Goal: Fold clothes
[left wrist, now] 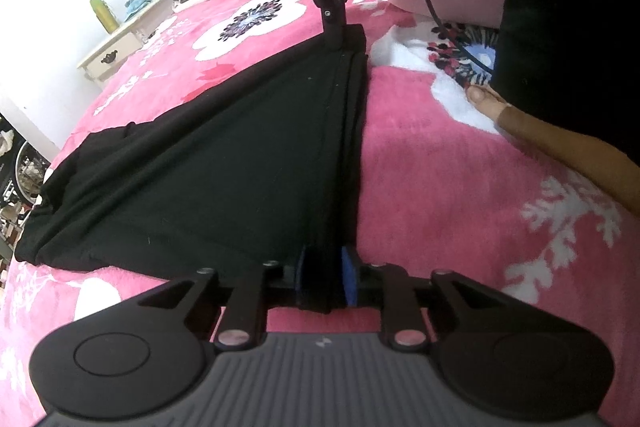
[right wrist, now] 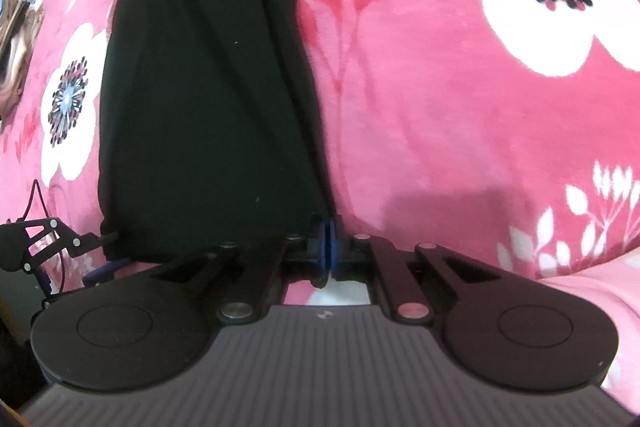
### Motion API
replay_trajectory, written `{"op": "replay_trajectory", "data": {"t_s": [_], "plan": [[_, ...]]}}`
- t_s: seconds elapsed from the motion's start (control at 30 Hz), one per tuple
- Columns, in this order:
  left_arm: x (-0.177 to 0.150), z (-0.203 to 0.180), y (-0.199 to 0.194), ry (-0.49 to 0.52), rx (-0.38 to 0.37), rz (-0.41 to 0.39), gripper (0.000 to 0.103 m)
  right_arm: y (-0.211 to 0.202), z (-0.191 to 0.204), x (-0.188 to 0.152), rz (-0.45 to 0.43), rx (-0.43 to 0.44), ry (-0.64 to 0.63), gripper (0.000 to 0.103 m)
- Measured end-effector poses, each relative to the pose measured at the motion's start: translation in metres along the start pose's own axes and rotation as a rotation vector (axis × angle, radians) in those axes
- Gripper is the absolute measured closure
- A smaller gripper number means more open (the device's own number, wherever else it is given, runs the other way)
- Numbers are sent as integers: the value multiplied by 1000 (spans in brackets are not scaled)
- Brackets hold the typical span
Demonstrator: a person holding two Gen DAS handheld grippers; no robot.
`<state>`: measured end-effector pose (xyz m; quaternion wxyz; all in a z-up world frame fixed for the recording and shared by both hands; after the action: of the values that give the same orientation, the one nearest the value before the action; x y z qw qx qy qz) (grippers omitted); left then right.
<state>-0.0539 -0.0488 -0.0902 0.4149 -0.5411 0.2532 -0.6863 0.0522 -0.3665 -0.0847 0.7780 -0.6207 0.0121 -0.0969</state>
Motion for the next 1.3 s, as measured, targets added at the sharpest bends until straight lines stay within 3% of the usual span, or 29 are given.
{"op": "replay_trajectory", "data": {"t_s": [0.17,0.4,0.5,0.57,0.67,0.8,0.93,1.03,1.13,1.3], "plan": [[-1,-1,-1,21,-12,-4,93,7,-6,1,17,21,26,103],[-4,-6,-4,69,-13,5,95,16,-4,1,16,10,18,102],[-4,-9,-5,86,-7,14,91,25,-2,0,31,-13,4,102],[0,-6,-11,85,-3,16,82,24,2,-1,26,-26,-13,102],[8,0,-29,91,41,-36,75,23,4,-2,24,-36,-22,101],[19,15,-33,30,40,-86,75,24,3,0,28,-30,-12,100],[27,24,-1,-12,-3,-91,75,21,1,1,28,-18,-1,96],[25,24,22,-38,-75,-46,75,13,-6,4,37,3,36,81],[19,22,24,-69,-84,-53,75,0,-14,12,31,34,60,78],[11,13,21,-136,-95,-53,74,-23,-18,41,-78,87,82,78]]}}
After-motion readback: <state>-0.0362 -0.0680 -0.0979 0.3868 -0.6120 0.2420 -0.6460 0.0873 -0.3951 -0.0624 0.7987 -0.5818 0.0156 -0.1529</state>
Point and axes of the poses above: each gripper's, at about its wrist camera, not at the fingertips, and y roughly the way its jaws point, z to its left, x to its top, the point moved 1 cm from there along y, roughly the way its jaws point, and after that the axes turned 3 degrees about -x, right-handed, at the moved point
